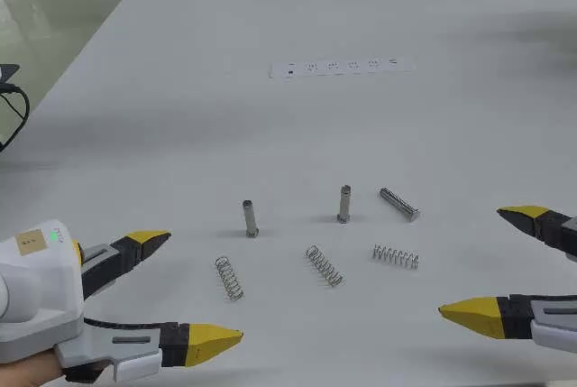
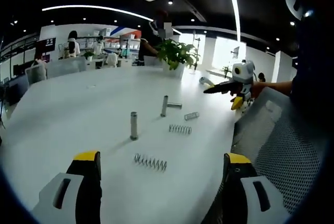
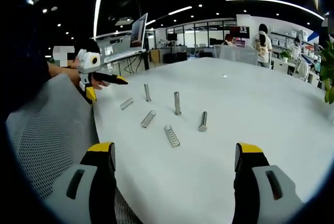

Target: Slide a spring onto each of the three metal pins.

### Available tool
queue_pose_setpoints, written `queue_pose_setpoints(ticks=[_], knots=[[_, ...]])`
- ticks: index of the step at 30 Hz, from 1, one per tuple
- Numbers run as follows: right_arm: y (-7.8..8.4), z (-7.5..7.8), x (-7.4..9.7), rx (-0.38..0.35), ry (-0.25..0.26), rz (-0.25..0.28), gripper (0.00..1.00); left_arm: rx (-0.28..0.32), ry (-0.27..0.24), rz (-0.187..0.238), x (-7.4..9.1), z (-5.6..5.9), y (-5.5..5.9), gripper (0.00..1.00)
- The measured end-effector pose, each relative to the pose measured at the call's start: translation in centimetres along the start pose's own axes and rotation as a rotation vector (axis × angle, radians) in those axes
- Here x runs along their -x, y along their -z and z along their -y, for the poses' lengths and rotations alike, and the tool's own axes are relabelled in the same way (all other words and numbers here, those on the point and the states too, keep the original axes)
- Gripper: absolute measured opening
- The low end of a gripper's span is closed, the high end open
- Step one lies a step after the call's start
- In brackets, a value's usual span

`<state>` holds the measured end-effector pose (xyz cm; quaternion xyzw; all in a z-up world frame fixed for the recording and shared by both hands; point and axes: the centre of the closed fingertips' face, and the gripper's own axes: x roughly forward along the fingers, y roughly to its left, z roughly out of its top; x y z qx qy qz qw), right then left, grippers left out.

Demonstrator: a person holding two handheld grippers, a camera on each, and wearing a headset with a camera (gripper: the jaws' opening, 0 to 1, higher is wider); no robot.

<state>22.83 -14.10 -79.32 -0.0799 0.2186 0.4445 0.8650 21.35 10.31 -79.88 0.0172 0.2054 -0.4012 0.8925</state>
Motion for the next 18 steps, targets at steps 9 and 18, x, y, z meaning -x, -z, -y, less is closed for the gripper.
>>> queue_pose_setpoints(ticks=[9, 18], knots=[[0.41, 0.06, -0.05, -0.002, -0.014, -0.013, 0.95, 0.007, -0.013, -0.002, 0.07, -0.10, 0.03, 0.93], [0.25, 0.21, -0.27, 0.003, -0.021, -0.016, 0.95, 0.008, -0.014, -0.007, 0.00, -0.15, 0.11, 0.92]])
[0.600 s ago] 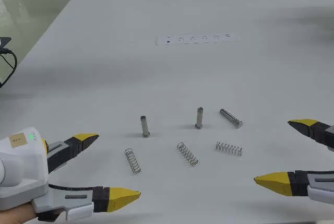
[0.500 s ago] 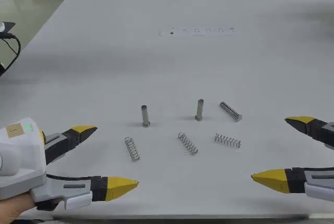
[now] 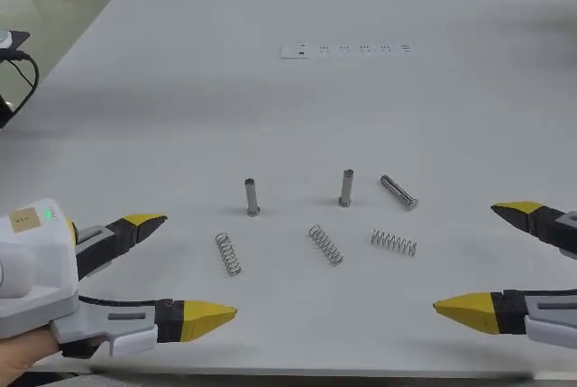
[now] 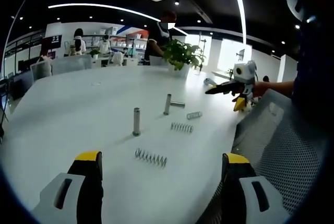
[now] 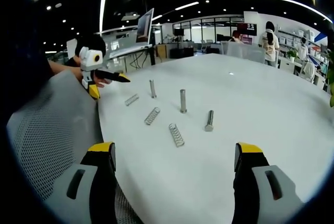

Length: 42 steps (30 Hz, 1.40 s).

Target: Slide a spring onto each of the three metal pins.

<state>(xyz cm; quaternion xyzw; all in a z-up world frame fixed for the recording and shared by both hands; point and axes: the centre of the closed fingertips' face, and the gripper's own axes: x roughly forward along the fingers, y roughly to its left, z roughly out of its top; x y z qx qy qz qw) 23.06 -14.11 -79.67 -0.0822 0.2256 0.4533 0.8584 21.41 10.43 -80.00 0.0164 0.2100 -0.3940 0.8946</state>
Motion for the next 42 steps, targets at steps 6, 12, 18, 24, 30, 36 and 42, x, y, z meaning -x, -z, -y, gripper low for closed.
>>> queue_pose_setpoints(ticks=[6, 12, 18, 24, 30, 36, 42], knots=[[0.0, 0.2, -0.1, -0.006, 0.005, 0.004, 0.95, -0.001, 0.001, -0.003, 0.0, 0.0, 0.0, 0.92], [0.0, -0.2, -0.1, -0.007, 0.006, 0.004, 0.95, -0.004, 0.008, -0.002, 0.0, 0.1, 0.1, 0.92], [-0.2, -0.3, 0.2, -0.006, 0.013, 0.000, 0.95, -0.006, 0.015, 0.000, 0.0, 0.3, 0.0, 0.91], [-0.1, -0.7, 0.7, -0.013, 0.026, 0.000, 0.94, -0.008, 0.017, 0.006, 0.1, 0.4, -0.1, 0.90], [0.1, -0.7, 1.5, -0.018, 0.056, -0.003, 0.94, -0.012, 0.026, 0.007, 0.0, 0.6, -0.1, 0.90], [0.5, -0.7, 1.9, -0.027, 0.073, 0.005, 0.93, -0.018, 0.031, 0.004, 0.0, 0.8, -0.1, 0.90], [0.4, -0.2, 2.2, -0.047, 0.100, 0.024, 0.92, -0.016, 0.028, 0.009, 0.1, 0.7, -0.3, 0.89]])
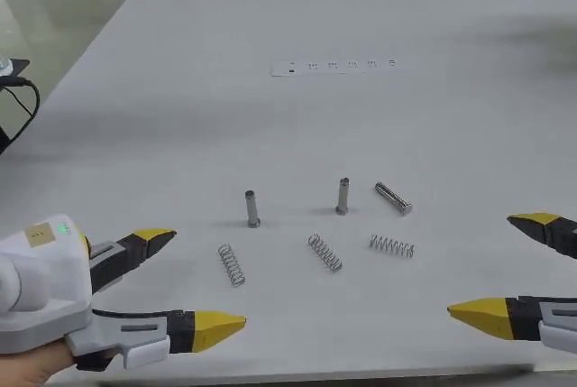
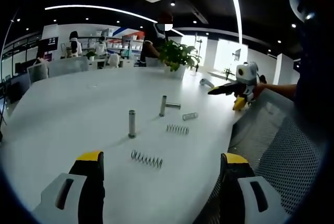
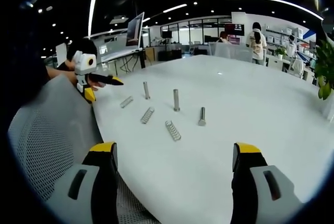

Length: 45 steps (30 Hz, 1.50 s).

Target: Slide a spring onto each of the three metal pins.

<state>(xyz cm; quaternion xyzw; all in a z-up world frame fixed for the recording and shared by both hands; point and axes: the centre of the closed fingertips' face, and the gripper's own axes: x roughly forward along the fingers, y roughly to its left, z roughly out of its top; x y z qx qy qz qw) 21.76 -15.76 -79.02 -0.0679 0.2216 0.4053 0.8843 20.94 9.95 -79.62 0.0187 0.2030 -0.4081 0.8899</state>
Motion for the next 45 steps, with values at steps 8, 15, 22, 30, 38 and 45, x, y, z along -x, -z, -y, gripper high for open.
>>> queue_pose_setpoints(ticks=[8, 15, 22, 30, 38, 45], knots=[[-1.4, 1.8, -0.9, 0.007, 0.003, -0.018, 0.88, 0.002, -0.019, 0.034, 0.3, -0.7, -0.6, 0.88], [-2.7, 3.0, -2.9, 0.005, -0.006, -0.041, 0.77, -0.011, -0.035, 0.037, 0.4, -0.9, -0.7, 0.88], [-3.8, 4.0, -4.8, 0.035, -0.020, -0.103, 0.68, -0.002, -0.043, 0.050, 0.4, -1.2, -0.9, 0.88], [-4.9, 4.7, -6.9, 0.061, -0.025, -0.129, 0.60, -0.003, -0.045, 0.055, 0.4, -1.4, -0.8, 0.87], [-5.8, 5.3, -8.9, 0.074, -0.016, -0.167, 0.55, -0.006, -0.041, 0.050, 0.4, -1.3, -0.6, 0.87], [-6.1, 5.6, -10.8, 0.082, -0.011, -0.210, 0.51, -0.005, -0.044, 0.055, 0.4, -1.4, -0.8, 0.87]])
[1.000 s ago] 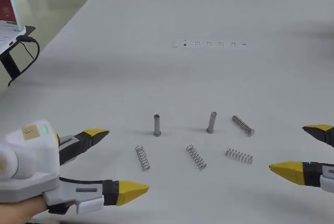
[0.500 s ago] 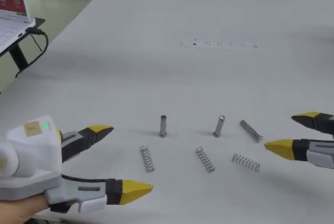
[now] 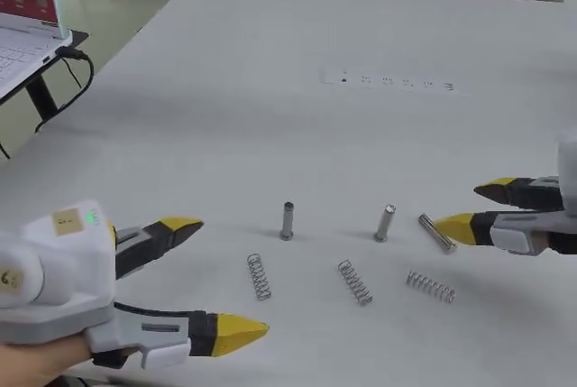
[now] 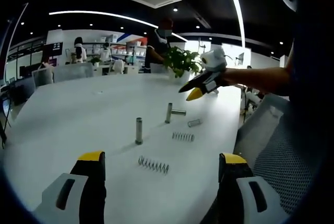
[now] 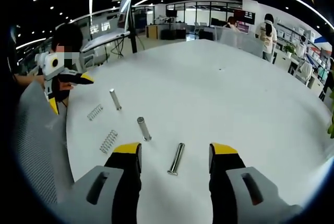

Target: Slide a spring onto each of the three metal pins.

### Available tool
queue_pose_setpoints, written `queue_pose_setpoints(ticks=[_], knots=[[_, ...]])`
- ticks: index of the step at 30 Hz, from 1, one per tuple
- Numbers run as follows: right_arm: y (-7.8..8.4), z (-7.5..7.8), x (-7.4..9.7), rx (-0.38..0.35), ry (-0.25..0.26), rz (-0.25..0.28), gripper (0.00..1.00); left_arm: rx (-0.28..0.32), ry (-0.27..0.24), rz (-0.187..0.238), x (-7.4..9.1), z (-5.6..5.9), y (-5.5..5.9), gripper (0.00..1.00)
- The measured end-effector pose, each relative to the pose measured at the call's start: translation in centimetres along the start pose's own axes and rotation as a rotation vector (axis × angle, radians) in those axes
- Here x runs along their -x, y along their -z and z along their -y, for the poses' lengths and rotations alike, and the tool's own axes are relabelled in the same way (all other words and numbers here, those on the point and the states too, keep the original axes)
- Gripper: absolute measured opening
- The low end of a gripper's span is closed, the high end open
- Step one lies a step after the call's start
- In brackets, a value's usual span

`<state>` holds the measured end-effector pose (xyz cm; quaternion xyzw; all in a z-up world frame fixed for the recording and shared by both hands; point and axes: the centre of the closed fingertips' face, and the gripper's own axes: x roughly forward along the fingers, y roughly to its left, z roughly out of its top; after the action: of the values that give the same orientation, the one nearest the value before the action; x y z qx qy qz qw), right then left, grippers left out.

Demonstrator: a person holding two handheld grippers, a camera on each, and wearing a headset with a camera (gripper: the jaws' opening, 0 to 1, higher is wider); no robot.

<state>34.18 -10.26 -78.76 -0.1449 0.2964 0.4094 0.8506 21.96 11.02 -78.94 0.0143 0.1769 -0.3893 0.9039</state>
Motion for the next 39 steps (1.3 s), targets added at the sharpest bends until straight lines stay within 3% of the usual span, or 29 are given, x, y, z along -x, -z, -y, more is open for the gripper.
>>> queue_pose_setpoints(ticks=[10, 24, 39], knots=[[0.3, 0.6, -2.3, -0.007, 0.010, -0.084, 0.46, -0.001, 0.000, -0.001, 0.0, 0.0, 0.0, 0.86], [1.9, 1.0, -3.9, -0.012, 0.031, -0.223, 0.34, 0.007, 0.007, 0.001, 0.1, 0.0, 0.1, 0.85], [3.0, 0.9, -5.2, -0.030, 0.041, -0.306, 0.18, 0.011, 0.017, 0.000, -0.1, 0.3, 0.1, 0.83]])
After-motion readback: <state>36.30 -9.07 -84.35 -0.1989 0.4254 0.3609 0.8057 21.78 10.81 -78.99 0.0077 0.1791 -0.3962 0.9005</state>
